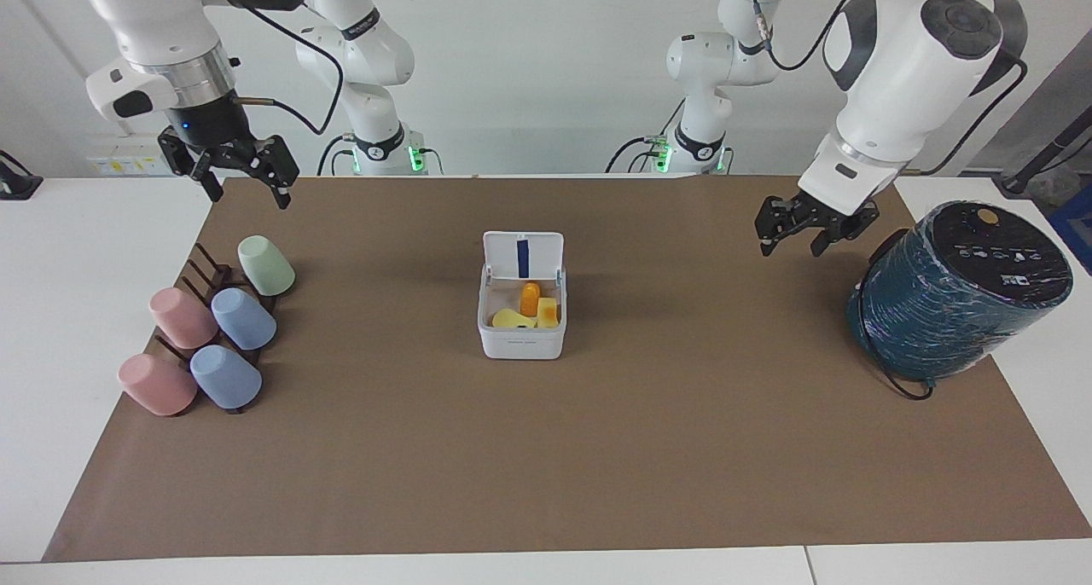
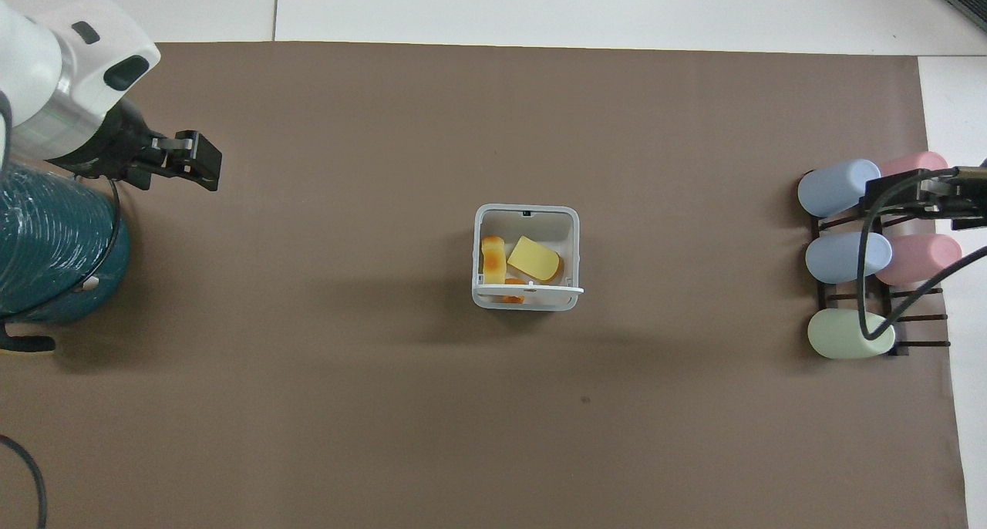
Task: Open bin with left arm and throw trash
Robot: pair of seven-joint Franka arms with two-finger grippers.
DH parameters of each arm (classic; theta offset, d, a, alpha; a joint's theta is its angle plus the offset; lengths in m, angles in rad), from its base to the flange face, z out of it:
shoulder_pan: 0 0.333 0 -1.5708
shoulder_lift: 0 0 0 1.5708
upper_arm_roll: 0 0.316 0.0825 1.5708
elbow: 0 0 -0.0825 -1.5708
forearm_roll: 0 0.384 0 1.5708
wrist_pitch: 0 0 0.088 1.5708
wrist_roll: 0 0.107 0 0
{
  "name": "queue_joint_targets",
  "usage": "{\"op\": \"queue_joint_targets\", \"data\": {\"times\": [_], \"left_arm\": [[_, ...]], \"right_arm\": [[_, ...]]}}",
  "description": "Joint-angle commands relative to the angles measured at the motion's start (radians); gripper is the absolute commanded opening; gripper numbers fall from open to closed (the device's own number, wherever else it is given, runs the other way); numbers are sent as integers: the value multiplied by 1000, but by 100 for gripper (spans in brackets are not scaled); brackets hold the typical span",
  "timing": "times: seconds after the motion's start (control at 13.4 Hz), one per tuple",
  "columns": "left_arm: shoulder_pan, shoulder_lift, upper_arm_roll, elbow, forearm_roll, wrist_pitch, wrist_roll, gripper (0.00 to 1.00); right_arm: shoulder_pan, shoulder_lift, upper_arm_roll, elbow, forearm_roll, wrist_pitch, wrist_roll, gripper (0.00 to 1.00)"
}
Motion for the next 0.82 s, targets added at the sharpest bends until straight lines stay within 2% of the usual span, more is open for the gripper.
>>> {"op": "queue_joint_targets", "data": {"times": [0.0,0.22,0.52,0.75], "left_arm": [[1,-56,-7,-5,85,-83,21,78],[39,-115,-18,-20,77,-100,22,80],[36,-124,-20,-43,71,-81,21,89],[41,-158,-17,-127,48,19,22,89]], "right_arm": [[74,-6,-85,-5,6,-11,-23,100],[82,-6,-86,-5,6,-11,-21,100],[83,-6,-93,-5,6,-11,-23,100],[108,-6,-117,-5,5,-11,-23,100]]}}
